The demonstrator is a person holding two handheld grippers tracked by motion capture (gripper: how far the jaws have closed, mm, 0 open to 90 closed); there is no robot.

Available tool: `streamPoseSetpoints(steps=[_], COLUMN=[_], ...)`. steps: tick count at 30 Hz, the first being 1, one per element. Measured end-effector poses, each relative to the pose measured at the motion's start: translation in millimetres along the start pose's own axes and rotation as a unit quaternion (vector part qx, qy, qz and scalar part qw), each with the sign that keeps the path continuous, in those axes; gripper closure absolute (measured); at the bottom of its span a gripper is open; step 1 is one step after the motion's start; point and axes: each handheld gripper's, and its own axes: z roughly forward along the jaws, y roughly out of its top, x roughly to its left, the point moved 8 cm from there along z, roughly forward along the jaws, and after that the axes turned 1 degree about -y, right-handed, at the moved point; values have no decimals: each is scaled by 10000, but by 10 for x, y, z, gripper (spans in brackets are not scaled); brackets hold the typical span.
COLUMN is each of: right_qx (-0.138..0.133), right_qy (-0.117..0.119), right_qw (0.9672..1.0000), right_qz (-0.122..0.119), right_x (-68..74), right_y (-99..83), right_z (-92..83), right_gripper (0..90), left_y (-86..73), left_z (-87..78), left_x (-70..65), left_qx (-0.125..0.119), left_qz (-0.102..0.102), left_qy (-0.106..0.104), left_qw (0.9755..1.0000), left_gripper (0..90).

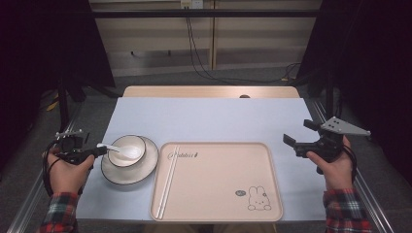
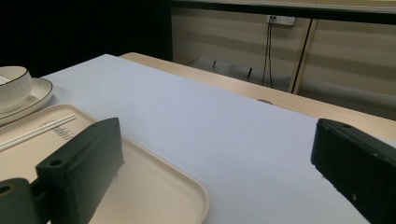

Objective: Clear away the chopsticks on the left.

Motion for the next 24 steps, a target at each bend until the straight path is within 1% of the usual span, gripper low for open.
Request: streamPoseSetpoints(steps=[2,5,7,8,9,11,12,13,14,16,17,19,22,23,24], right_qx=[6,-1,-19,-18,-14,-16,-10,-9,-7,1,-11,-20,-17,-29,-19], right_qy=[-3,-1,-11,-12,-8,-7,0,-12,-9,-5,-2,-5,-4,8,14], right_qw=[10000,10000,10000,10000,10000,10000,10000,10000,10000,10000,10000,10000,10000,10000,10000], right_qz=[0,9,8,9,1,16,15,8,5,13,4,2,0,-1,-11], right_x=[0,-1,-8,-11,-12,-11,-9,-10,-8,-3,-3,-6,-6,-3,-3], right_y=[-1,0,4,4,3,4,2,1,1,0,3,6,5,8,7], right_z=[1,-4,-7,-10,-12,-13,-12,-7,-5,-5,-6,-8,-11,-9,-12], right_gripper=[17,17,17,17,17,17,17,17,17,17,17,17,17,17,18], left_y=[10,14,12,14,9,7,11,8,5,-10,-10,-4,9,12,12], left_z=[13,26,28,30,24,4,-7,-15,-23,-36,-44,-50,-28,-17,-7], left_x=[0,-14,-21,-30,-33,-24,-21,-22,-23,-18,-13,9,14,24,30], left_qx=[-54,-111,-140,-187,-189,-225,-267,-288,-301,-297,-329,-403,-504,-522,-523], left_qz=[19,38,5,-82,-115,-146,-175,-244,-261,-272,-292,-368,-457,-448,-449], left_qy=[25,-15,-31,-45,-71,20,11,-11,-51,12,-3,43,-31,28,31], left_qw=[10000,9999,9999,9998,9997,9996,9995,9993,9992,9992,9990,9985,9977,9976,9976], left_gripper=[900,898,878,856,829,803,776,754,731,706,688,653,611,599,595])
